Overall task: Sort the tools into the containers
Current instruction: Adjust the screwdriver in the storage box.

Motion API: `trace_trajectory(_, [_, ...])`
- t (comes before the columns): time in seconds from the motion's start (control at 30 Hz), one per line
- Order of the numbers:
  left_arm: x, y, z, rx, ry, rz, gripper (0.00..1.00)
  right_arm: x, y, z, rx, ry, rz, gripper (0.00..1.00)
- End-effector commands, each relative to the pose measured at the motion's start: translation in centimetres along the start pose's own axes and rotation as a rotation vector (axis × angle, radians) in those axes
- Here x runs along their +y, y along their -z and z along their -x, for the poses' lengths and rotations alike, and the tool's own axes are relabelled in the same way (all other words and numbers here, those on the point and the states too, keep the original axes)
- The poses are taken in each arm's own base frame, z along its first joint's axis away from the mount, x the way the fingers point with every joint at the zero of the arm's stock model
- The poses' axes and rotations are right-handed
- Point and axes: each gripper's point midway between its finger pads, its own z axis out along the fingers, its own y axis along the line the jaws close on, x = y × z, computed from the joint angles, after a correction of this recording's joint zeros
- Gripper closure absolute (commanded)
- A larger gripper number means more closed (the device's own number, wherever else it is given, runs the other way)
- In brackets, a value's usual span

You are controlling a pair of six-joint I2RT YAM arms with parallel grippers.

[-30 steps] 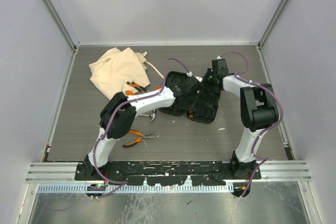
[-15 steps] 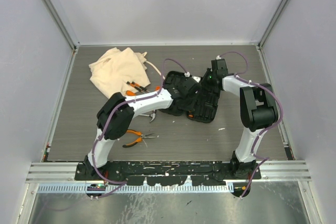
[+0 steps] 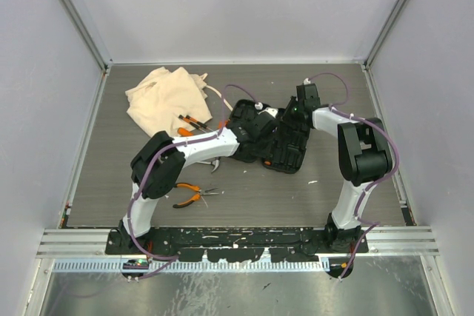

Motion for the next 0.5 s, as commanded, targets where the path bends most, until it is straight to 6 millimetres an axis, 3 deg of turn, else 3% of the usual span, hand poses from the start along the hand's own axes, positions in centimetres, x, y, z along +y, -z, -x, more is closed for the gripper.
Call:
trace_trajectory(0.0, [3.1, 0.9, -5.6, 0.193, -0.037, 0.104, 0.80, -7.6, -1.7, -3.6, 0.072, 0.053, -0.297, 0.93])
trace_trajectory(0.1, [3.0, 0.8, -5.7, 0.196, -0.036, 0.104, 0.80, -8.7, -1.7, -4.0, 0.078, 0.083, -0.361, 0.99])
trace_trajectory(0.47, [3.3, 1.3, -5.7, 0.199, -0.053, 0.116, 0.83, -10.5, -1.0, -4.2, 0.107, 0.174, -0.533, 0.99])
